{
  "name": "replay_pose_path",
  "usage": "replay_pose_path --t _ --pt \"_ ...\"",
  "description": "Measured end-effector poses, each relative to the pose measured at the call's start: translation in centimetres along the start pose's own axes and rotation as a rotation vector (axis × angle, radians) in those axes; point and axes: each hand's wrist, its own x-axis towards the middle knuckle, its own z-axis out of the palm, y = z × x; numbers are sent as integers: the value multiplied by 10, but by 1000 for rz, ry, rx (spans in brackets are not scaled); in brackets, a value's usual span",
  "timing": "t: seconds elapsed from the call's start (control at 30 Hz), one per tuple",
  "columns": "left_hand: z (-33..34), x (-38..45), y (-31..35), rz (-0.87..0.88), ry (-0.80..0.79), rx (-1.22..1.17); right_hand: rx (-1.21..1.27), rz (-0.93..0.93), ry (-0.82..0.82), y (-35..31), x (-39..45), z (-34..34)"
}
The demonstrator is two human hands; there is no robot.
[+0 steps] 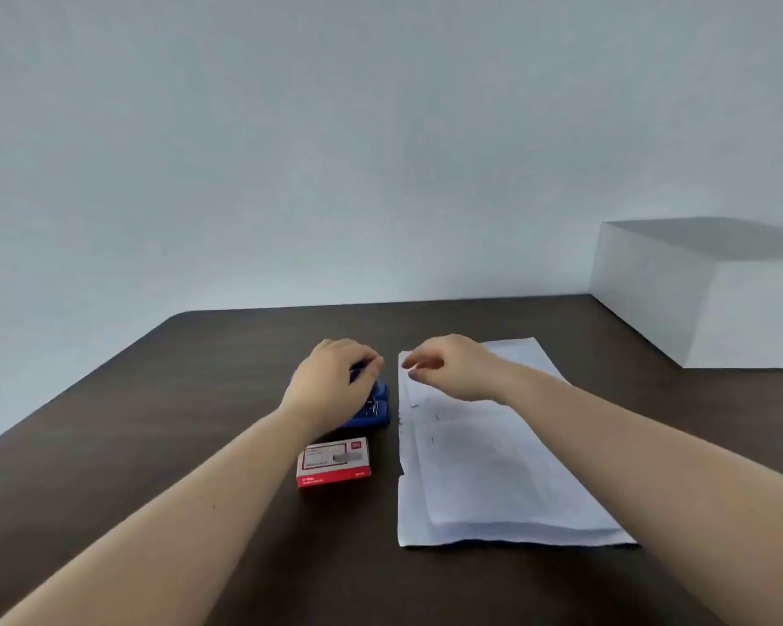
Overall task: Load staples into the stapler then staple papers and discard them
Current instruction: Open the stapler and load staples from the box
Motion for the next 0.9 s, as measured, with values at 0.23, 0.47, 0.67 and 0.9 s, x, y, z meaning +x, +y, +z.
replay_pose_path --t 0.23,0.47,0.67,0.9 --pt "9 -18 -5 -98 5 37 0 -20 -99 -7 6 16" --pt "8 -10 -2 -137 34 -110 -39 -78 20 4 20 58" --pt "-18 -6 -17 -406 441 -730 -41 -110 33 6 20 57" --pt "-30 -34 -69 -931 774 -1068 37 -102 44 8 15 55"
